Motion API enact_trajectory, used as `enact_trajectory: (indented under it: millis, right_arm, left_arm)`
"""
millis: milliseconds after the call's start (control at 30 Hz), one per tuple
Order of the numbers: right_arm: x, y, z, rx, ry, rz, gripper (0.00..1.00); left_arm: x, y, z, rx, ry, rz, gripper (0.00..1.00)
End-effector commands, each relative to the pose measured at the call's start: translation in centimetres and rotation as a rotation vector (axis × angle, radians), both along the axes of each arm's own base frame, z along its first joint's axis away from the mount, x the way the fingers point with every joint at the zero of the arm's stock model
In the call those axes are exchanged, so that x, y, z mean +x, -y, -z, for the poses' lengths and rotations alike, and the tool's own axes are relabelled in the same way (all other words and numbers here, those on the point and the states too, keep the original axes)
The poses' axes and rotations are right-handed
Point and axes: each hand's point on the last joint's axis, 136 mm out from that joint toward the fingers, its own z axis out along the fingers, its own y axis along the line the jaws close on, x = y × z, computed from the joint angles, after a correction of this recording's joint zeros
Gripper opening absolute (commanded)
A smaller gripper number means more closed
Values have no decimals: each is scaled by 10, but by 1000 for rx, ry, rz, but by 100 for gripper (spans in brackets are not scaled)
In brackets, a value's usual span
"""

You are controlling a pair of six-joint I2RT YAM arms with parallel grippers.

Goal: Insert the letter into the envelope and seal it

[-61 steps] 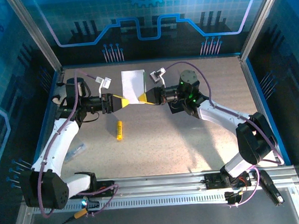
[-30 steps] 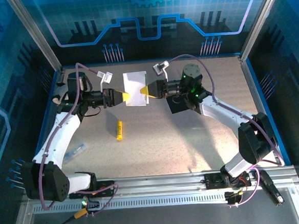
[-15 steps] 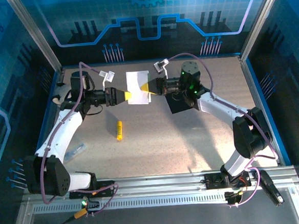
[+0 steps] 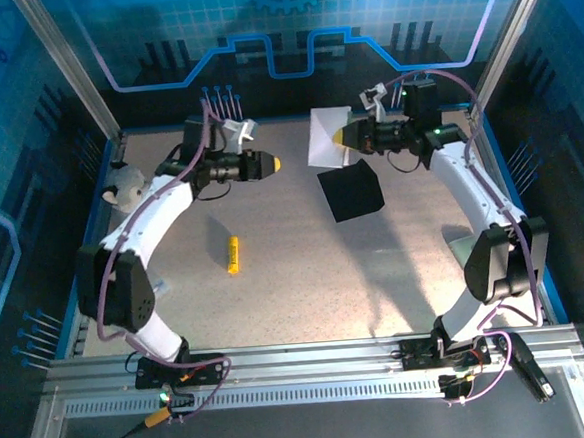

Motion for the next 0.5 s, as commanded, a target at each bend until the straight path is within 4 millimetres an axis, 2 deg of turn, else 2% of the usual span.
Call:
enact_trajectory:
  millis: [0, 200, 267, 467]
  right_arm:
    - [-8, 28, 41, -155, -102, 14, 0]
    - [9, 72, 70, -258, -114, 102, 0]
    - [15, 84, 79, -300, -106, 130, 0]
    - [30, 107, 117, -428, -150, 176, 0]
  left_arm:
    - [29, 21, 23, 40, -32, -83, 26]
    - [53, 78, 48, 57, -57, -98, 7]
    - [61, 93, 64, 72, -78, -125, 0]
    - [77, 129, 104, 135, -104, -179, 0]
